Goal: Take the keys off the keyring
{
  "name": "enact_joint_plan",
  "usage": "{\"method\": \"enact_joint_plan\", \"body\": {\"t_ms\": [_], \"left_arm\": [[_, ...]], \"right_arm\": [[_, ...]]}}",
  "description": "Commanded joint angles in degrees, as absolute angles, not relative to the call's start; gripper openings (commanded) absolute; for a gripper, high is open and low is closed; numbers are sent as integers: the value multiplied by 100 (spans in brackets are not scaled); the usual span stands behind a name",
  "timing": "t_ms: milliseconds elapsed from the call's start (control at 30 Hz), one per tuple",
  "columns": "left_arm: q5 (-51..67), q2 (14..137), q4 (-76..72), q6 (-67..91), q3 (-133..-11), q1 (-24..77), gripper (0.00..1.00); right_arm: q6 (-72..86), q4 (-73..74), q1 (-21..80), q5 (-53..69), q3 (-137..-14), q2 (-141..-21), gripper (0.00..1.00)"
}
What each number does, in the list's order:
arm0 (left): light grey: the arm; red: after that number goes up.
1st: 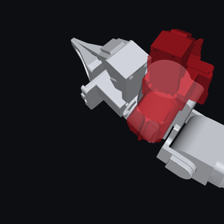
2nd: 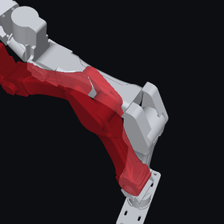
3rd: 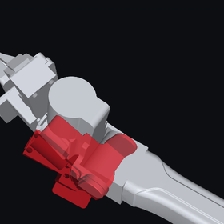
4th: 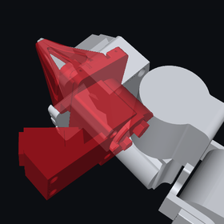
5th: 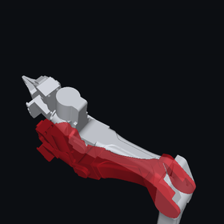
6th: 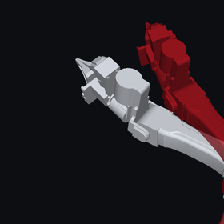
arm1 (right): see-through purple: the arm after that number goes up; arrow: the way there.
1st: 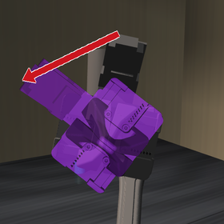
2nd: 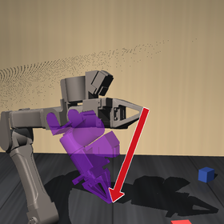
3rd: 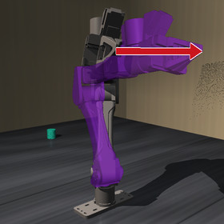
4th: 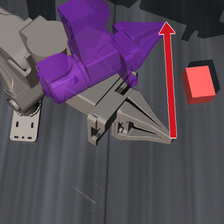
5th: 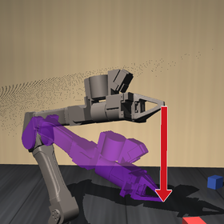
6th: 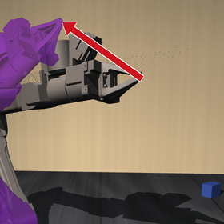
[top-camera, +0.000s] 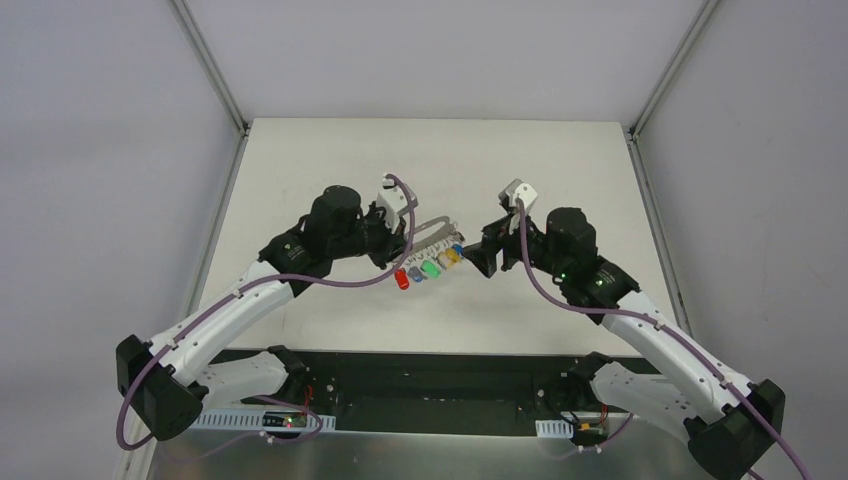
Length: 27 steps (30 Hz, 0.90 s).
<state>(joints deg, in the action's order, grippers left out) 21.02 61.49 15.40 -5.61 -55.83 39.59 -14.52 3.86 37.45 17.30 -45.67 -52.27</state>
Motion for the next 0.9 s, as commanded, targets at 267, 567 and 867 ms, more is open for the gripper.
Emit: {"method": "enact_joint_plan", "body": {"t_ms": [267, 567, 867], "left_arm": [[-1077, 6059, 591, 1972, -5667, 3876, 0], [-955, 6282, 851, 3272, -6299, 3885, 0], [1008, 6825, 824, 2614, -6758, 3925, 0]], "right_arm": [[863, -1509, 3840, 1834, -3742, -5078, 65], [490, -1988, 4520, 1953, -4044, -5653, 57], [64, -1840, 4675, 1680, -4437, -5757, 61]]}}
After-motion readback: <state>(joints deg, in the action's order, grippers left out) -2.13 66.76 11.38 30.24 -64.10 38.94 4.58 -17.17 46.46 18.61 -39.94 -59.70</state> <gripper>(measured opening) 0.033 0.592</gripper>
